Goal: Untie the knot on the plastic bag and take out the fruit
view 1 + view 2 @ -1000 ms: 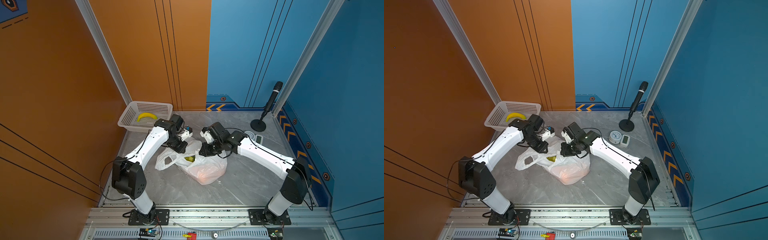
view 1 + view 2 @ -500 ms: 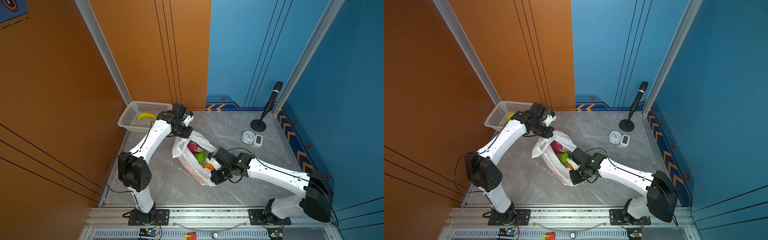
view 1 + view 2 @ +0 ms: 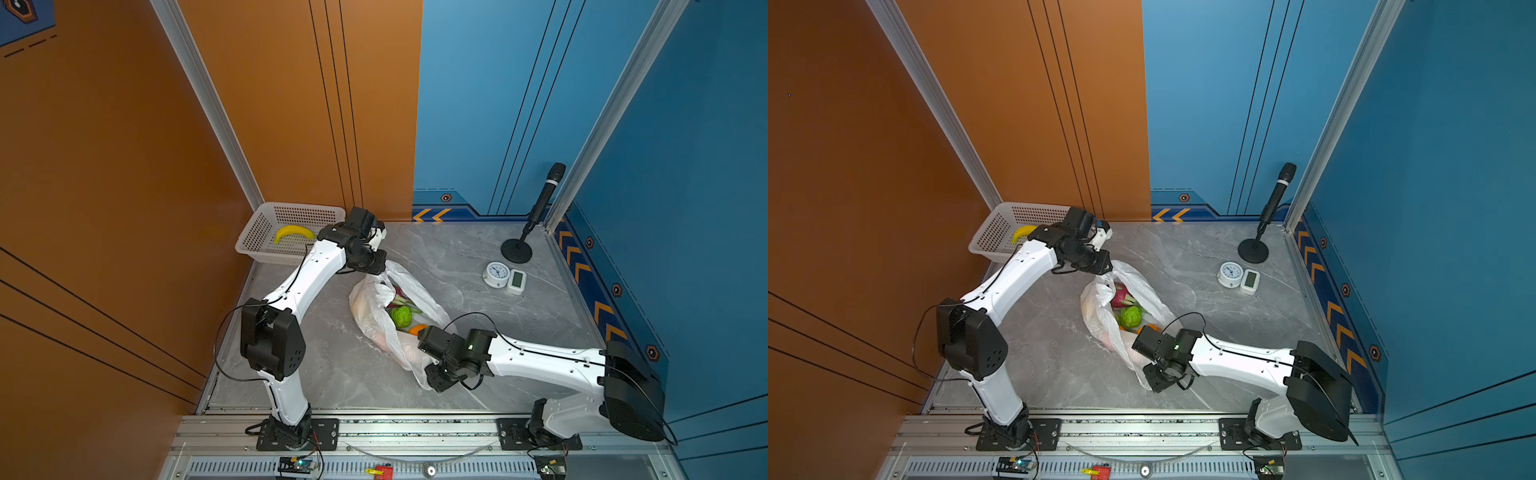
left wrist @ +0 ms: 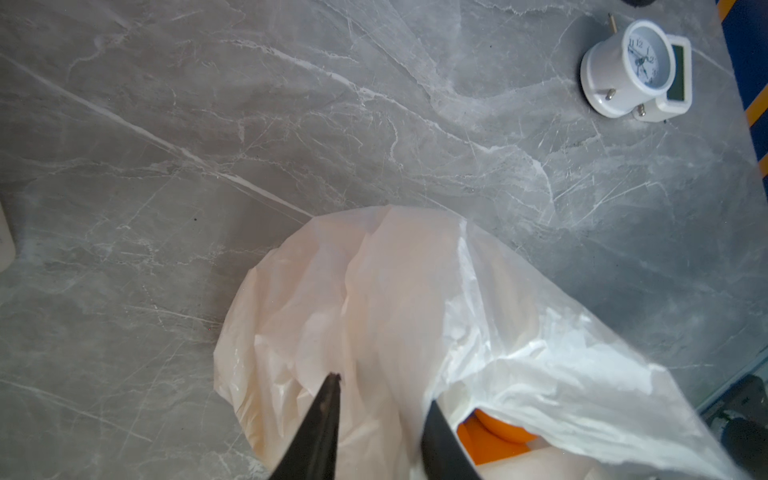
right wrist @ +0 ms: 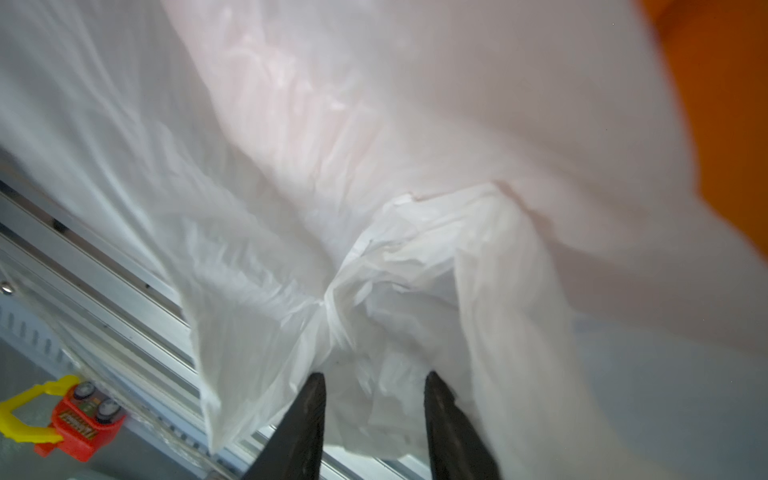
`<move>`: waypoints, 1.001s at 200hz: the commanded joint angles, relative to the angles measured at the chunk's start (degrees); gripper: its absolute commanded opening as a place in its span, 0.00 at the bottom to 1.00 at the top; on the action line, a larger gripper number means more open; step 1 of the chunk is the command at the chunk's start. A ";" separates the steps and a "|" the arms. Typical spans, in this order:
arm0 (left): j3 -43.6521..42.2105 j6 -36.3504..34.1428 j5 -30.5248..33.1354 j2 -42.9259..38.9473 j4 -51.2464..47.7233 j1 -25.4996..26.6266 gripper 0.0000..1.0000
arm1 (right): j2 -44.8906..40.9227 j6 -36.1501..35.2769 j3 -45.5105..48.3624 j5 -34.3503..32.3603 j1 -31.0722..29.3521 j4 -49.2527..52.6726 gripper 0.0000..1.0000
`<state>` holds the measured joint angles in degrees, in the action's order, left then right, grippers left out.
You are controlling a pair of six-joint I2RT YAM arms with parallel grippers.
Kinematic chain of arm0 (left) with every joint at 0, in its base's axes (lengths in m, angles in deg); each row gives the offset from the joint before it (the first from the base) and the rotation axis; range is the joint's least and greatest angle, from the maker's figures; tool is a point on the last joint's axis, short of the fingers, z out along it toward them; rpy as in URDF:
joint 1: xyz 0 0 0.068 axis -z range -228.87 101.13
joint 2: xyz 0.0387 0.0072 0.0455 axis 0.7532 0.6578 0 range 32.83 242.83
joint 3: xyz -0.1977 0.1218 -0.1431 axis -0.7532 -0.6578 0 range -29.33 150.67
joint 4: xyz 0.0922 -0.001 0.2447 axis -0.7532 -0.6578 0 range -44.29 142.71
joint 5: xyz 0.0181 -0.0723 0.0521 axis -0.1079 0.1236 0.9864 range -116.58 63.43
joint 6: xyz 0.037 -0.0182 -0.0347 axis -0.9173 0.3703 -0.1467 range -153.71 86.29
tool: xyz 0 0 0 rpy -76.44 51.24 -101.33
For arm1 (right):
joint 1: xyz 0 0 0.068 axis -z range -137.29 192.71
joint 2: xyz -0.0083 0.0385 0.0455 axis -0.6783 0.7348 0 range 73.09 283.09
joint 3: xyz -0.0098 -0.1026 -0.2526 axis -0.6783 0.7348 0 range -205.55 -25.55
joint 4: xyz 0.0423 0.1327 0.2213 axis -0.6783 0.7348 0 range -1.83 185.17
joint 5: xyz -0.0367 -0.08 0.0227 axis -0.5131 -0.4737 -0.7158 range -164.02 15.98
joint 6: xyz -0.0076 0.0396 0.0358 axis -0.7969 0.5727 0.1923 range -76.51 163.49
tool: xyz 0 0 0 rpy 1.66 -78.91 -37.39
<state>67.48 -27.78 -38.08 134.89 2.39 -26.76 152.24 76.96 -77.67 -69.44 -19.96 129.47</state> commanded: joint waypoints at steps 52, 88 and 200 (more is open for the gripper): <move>-5.49 4.99 1.39 -15.83 0.47 0.94 0.50 | -8.25 0.51 -14.91 -11.14 0.69 6.93 0.65; -8.30 9.45 2.35 -23.37 0.42 1.93 0.53 | -6.30 -1.66 -22.47 -10.25 2.10 3.61 0.68; -24.17 17.62 2.39 -46.75 -0.30 4.99 0.67 | 13.45 7.86 -22.92 -10.16 10.41 -13.44 0.62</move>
<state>45.58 -11.15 -34.24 90.65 2.96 -22.54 164.00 81.13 -101.56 -78.79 -11.20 120.31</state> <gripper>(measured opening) 0.669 0.620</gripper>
